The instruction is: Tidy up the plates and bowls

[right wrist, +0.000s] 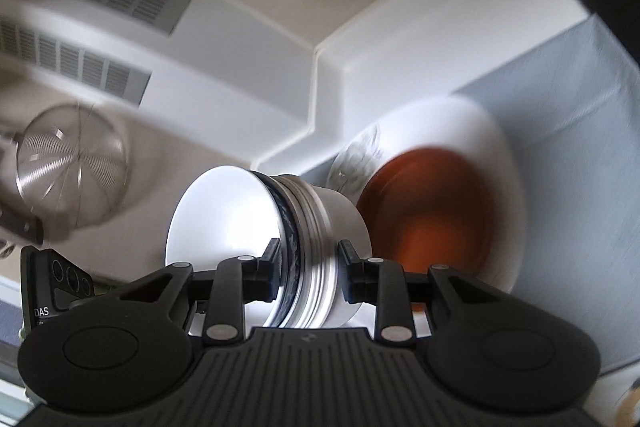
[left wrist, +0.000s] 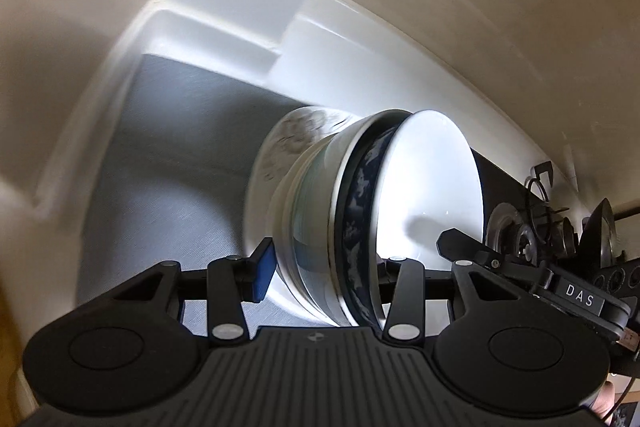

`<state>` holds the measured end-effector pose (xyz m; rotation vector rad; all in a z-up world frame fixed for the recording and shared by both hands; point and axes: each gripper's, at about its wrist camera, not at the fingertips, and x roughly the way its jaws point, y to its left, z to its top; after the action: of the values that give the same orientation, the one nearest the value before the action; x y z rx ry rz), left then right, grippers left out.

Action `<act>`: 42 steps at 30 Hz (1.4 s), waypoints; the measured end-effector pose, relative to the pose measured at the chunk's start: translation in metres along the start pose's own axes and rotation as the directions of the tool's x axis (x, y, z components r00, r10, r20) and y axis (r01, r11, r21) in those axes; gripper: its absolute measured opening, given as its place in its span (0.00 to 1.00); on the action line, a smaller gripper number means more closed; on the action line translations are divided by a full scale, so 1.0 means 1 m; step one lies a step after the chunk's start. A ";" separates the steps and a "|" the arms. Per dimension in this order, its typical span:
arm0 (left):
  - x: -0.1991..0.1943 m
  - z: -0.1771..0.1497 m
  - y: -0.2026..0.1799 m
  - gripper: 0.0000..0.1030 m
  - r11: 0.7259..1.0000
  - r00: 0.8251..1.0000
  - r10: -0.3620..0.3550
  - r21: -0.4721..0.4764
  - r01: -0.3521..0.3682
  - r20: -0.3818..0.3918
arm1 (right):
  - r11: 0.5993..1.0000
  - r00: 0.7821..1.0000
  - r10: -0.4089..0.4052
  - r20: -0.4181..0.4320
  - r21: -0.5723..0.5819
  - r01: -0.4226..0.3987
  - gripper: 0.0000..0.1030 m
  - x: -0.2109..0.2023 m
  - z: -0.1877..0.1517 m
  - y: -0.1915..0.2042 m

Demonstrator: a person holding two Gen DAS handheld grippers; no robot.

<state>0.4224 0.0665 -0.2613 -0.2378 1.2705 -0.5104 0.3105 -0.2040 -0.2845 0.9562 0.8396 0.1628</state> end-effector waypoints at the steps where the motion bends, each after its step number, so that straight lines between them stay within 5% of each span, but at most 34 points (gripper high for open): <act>1: 0.005 0.002 -0.003 0.44 1.000 1.000 -0.001 0.003 0.001 0.001 | 1.000 1.000 -0.008 0.007 0.002 0.008 0.31 0.000 0.004 -0.004; 13: 0.078 0.003 -0.007 0.45 1.000 0.999 0.009 0.015 -0.009 -0.042 | 0.995 0.995 -0.098 -0.009 0.037 0.098 0.31 0.025 0.018 -0.061; 19: 0.080 -0.007 -0.023 0.52 0.982 0.995 0.043 0.180 -0.060 0.093 | 0.997 0.997 -0.065 0.040 0.045 0.063 0.33 0.028 0.009 -0.074; 22: 0.065 -0.026 -0.033 0.64 0.947 0.961 0.156 0.243 -0.211 0.228 | 0.993 0.990 -0.111 0.091 0.043 0.108 0.58 0.015 0.002 -0.068; 24: 0.049 -0.042 -0.041 0.69 0.915 0.936 0.164 0.306 -0.263 0.312 | 0.982 0.975 -0.183 0.123 -0.021 0.187 0.74 0.001 -0.008 -0.057; 27: 0.017 -0.063 -0.053 0.80 0.883 0.886 0.182 0.326 -0.338 0.425 | 0.959 0.947 -0.269 0.176 -0.046 0.281 0.74 -0.025 -0.030 -0.046; 29: -0.006 -0.073 -0.055 0.83 0.887 0.870 0.181 0.307 -0.346 0.459 | 0.942 0.931 -0.306 0.201 -0.076 0.326 0.78 -0.041 -0.044 -0.034; 31: -0.030 -0.077 -0.057 0.88 0.909 0.879 0.187 0.263 -0.324 0.438 | 0.913 0.907 -0.355 0.226 -0.122 0.388 0.86 -0.054 -0.061 -0.017; 37: -0.089 -0.096 -0.078 0.93 0.961 0.934 0.181 0.148 -0.235 0.308 | 0.784 0.827 -0.529 0.192 -0.263 0.562 0.86 -0.075 -0.099 0.047; 39: -0.107 -0.106 -0.093 0.93 0.957 0.935 0.193 0.155 -0.247 0.297 | 0.752 0.800 -0.569 0.190 -0.274 0.599 0.90 -0.085 -0.107 0.070; 42: -0.135 -0.122 -0.116 0.93 0.937 0.914 0.215 0.191 -0.292 0.343 | 0.743 0.794 -0.572 0.206 -0.279 0.608 0.95 -0.103 -0.116 0.100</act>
<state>0.2518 0.0454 -0.1315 0.0509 0.8970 -0.3761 0.1825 -0.1176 -0.1834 0.3373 0.9433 -0.2954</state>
